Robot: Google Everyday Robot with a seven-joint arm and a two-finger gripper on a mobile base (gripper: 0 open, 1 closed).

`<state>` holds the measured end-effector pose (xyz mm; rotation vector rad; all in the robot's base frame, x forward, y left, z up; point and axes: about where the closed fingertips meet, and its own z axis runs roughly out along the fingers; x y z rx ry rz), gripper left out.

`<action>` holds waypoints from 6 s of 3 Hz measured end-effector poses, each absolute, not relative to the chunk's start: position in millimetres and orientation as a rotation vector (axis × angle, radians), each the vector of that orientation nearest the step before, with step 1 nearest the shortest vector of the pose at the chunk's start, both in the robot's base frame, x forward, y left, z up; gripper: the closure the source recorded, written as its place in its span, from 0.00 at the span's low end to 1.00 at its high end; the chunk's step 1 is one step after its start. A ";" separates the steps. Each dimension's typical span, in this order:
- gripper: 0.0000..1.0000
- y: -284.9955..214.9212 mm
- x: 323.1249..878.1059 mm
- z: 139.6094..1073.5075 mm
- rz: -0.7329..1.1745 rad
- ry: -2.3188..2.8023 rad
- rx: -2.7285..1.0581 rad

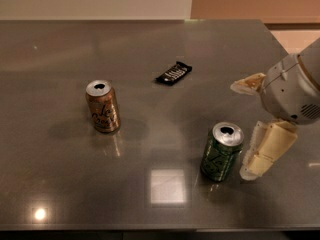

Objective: Move green can near rxbar chocolate

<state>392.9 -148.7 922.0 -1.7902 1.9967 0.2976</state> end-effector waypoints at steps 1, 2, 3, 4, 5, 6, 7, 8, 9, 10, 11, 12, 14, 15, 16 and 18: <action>0.00 -135.0 386.9 913.5 0.377 1.957 -1.807; 0.19 -129.0 386.6 908.9 0.416 1.946 -1.815; 0.42 -126.7 386.9 908.6 0.430 1.937 -1.830; 0.65 -125.5 390.3 910.4 0.432 1.943 -1.836; 0.88 -116.8 405.8 926.5 0.401 1.931 -1.839; 1.00 -105.2 436.7 946.5 0.377 1.913 -1.822; 1.00 -97.1 477.1 965.8 0.346 1.896 -1.782; 1.00 -95.8 516.7 974.3 0.333 1.891 -1.752; 1.00 -98.9 552.3 971.8 0.344 1.895 -1.717; 1.00 -102.1 582.5 963.8 0.362 1.908 -1.702; 1.00 -101.6 604.9 949.3 0.382 1.931 -1.707; 1.00 -101.7 621.9 936.2 0.397 1.957 -1.703; 0.62 -101.4 646.0 924.1 0.370 1.997 -1.707; 0.38 -102.9 652.1 919.7 0.357 2.024 -1.711; 0.15 -103.9 655.2 917.7 0.350 2.039 -1.714; 0.00 -101.6 657.5 915.5 0.351 2.036 -1.713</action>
Offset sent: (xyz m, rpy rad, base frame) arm -0.0053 0.0247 -0.0219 0.0914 0.0733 0.0724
